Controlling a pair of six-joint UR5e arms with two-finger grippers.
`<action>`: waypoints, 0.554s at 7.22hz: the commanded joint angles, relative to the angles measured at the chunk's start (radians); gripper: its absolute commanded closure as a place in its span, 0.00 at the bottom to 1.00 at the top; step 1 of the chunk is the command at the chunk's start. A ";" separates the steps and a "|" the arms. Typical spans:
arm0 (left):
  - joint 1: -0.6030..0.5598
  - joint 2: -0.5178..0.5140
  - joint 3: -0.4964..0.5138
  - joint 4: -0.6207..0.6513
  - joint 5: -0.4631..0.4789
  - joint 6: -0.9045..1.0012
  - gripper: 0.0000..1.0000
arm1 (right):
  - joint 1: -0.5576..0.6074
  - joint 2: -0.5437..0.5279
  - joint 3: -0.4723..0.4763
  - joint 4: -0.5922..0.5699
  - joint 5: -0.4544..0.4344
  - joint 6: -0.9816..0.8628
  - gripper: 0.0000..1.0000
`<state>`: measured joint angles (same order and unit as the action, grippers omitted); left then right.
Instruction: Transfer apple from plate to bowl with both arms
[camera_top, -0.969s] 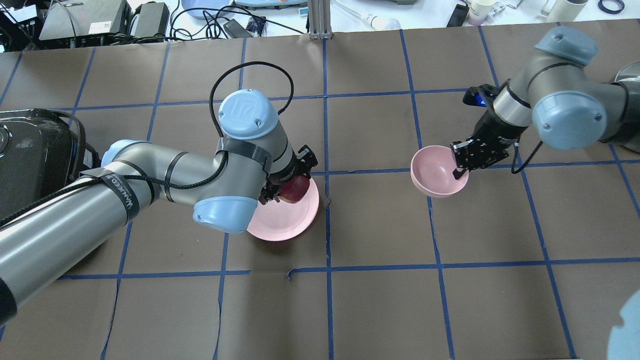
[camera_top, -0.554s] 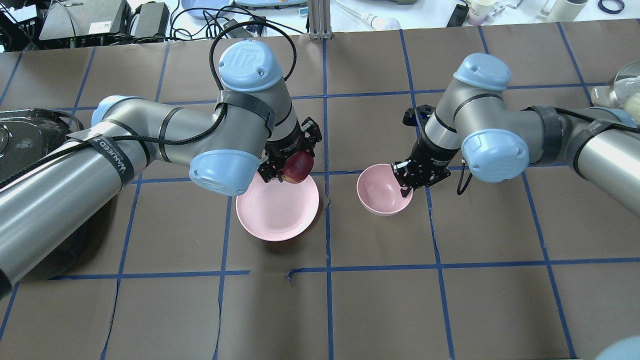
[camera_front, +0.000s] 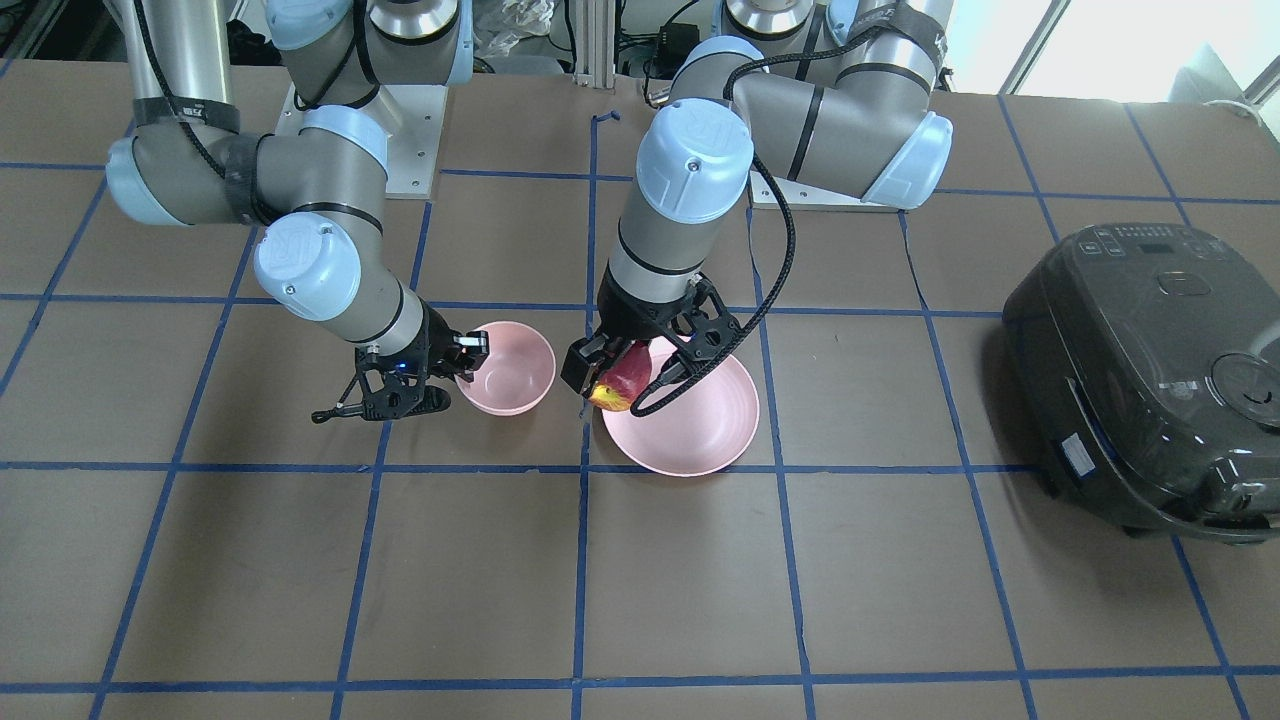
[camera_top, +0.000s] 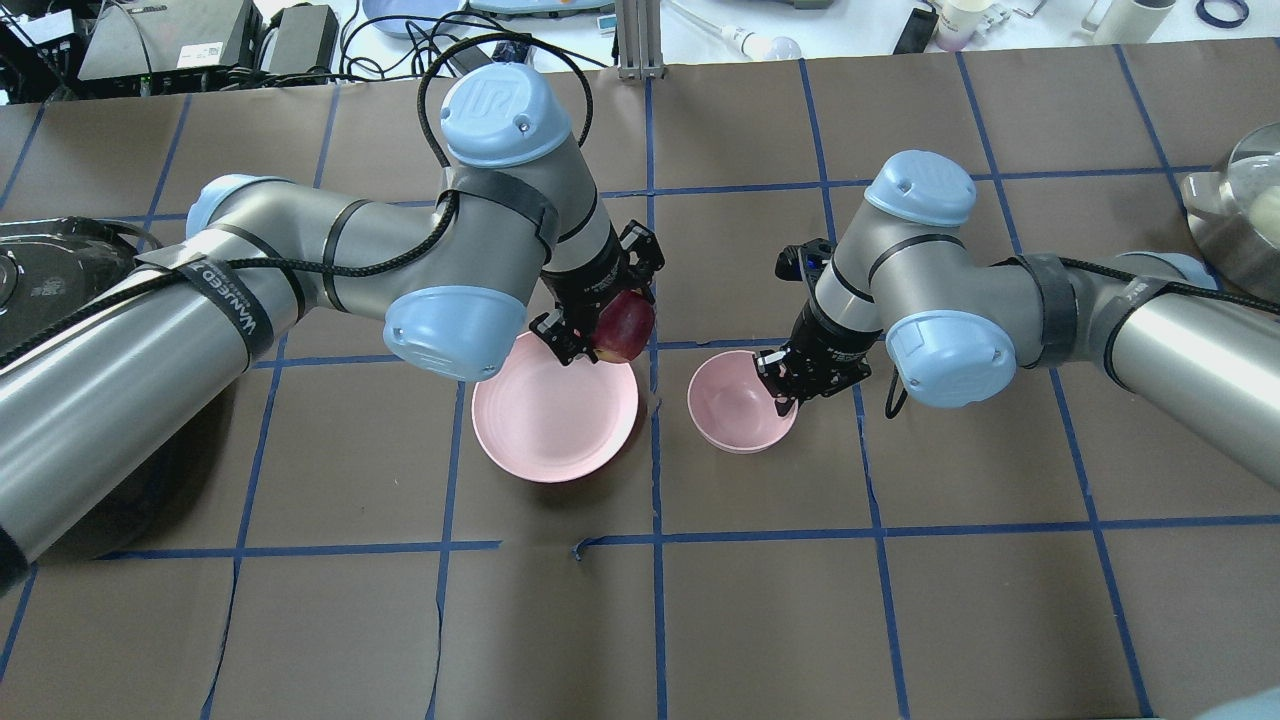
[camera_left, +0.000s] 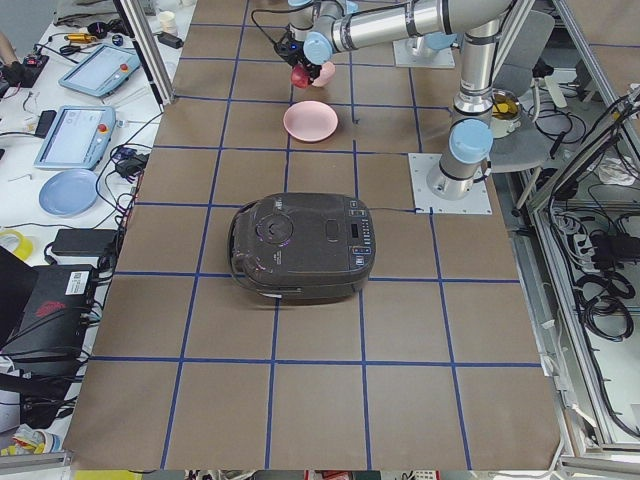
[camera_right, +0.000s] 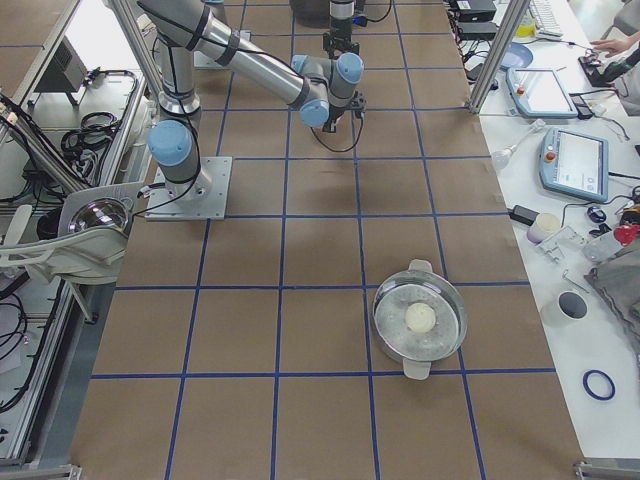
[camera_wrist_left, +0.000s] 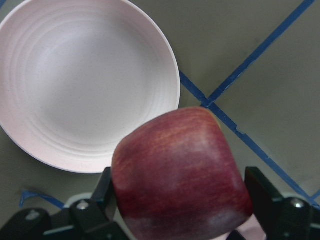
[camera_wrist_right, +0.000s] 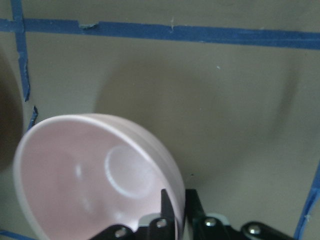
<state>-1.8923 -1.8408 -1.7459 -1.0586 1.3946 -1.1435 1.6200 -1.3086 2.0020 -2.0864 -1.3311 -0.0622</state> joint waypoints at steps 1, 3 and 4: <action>-0.027 -0.023 0.006 0.005 -0.071 -0.097 1.00 | -0.015 -0.014 -0.029 0.000 -0.020 -0.004 0.00; -0.063 -0.049 0.006 0.023 -0.167 -0.192 1.00 | -0.057 -0.026 -0.129 0.057 -0.118 -0.007 0.00; -0.103 -0.075 0.006 0.052 -0.170 -0.246 1.00 | -0.110 -0.032 -0.156 0.127 -0.172 -0.028 0.00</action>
<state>-1.9532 -1.8878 -1.7395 -1.0351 1.2483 -1.3238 1.5640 -1.3321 1.8911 -2.0298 -1.4310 -0.0719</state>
